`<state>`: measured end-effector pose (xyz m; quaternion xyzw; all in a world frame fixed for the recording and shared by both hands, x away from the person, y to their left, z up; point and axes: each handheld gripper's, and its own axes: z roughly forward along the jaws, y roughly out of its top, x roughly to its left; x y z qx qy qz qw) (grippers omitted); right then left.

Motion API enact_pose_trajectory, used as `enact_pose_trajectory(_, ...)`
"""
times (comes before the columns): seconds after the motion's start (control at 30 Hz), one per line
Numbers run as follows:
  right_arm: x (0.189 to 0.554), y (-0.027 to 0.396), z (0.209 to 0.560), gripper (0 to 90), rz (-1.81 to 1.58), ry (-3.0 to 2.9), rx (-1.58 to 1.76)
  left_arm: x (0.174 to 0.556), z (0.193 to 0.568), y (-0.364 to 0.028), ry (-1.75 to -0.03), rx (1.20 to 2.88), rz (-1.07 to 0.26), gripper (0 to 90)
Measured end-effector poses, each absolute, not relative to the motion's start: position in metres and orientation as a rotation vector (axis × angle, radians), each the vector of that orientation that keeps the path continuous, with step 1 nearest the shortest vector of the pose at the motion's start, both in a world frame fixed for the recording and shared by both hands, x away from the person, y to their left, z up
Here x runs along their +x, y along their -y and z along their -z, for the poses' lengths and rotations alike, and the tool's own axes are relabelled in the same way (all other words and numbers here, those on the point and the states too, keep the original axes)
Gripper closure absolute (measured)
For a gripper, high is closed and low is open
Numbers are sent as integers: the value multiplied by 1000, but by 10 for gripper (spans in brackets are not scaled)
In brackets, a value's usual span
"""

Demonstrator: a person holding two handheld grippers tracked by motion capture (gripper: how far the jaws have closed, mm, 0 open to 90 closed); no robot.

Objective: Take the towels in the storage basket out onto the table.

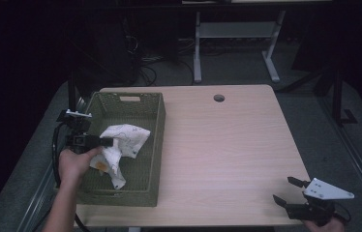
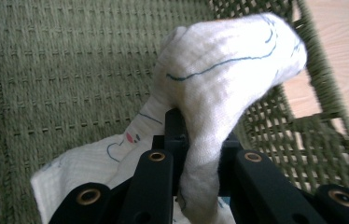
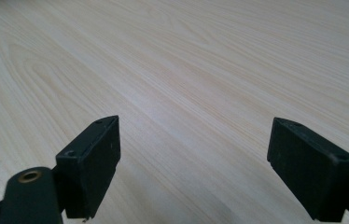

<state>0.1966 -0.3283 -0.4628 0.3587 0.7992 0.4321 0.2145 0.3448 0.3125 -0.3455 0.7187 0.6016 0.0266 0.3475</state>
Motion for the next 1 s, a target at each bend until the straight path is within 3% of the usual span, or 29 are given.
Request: enact_pose_trajectory(1.0, 197, 328, 462, 170, -1201, -2213, 993, 331, 293, -324, -1337, 1540, 86, 812)
